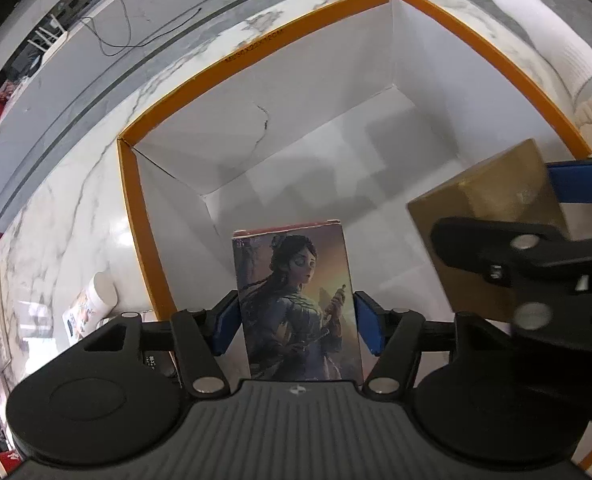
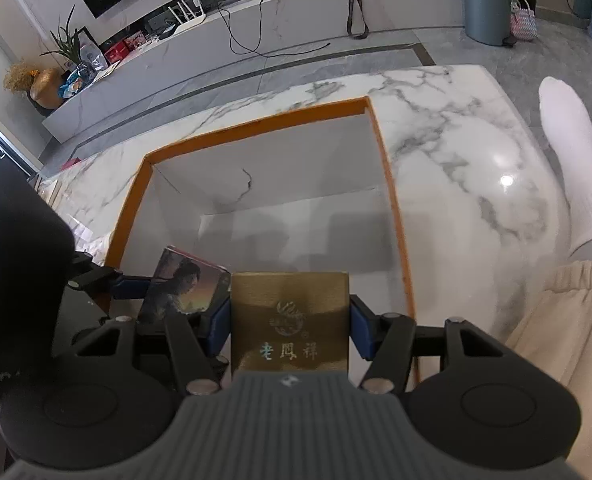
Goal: Organize rigid objects
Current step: 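Lower the gold box and picture card box into the orange box, release both, then move the right tool to the dark spray can and grasp it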
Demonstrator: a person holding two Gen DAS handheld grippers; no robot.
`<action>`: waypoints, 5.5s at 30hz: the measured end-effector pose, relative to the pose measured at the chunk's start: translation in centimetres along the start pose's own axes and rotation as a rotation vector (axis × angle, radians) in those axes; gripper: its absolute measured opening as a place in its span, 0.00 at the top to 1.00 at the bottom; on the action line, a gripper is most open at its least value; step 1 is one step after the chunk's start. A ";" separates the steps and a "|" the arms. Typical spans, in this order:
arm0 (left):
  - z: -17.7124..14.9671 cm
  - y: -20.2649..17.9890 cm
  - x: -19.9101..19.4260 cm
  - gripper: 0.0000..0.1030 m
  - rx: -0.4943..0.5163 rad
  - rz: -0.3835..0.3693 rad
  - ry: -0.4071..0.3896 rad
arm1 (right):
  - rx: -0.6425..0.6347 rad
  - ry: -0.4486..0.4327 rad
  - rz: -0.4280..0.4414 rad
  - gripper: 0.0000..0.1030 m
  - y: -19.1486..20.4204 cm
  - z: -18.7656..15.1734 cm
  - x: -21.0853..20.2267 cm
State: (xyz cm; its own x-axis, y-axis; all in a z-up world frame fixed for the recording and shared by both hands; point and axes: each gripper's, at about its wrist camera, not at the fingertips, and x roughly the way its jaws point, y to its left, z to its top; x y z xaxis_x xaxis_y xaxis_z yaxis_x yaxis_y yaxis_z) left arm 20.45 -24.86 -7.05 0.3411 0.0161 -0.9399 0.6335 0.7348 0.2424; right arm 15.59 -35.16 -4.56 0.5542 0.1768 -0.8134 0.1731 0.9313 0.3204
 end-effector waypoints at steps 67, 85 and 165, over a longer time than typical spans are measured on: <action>-10.8 11.7 -6.8 0.63 -0.302 -0.283 -0.217 | 0.054 0.423 -0.026 0.46 3.2 -5.2 4.2; -16.7 18.0 -8.9 0.63 -0.342 -0.155 -0.204 | -0.154 0.170 -0.056 0.53 9.6 -3.0 -1.8; -23.6 26.2 3.6 0.20 -0.536 -0.188 0.123 | -0.589 0.383 0.057 0.55 28.0 -5.7 14.0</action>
State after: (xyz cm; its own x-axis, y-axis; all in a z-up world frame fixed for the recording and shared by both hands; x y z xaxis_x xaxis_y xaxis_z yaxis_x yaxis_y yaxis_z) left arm 21.91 10.40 -9.80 0.1533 -0.0930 -0.9838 0.2241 0.9729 -0.0570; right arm 23.51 -4.76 -9.72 0.2046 0.2298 -0.9515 -0.3771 0.9155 0.1400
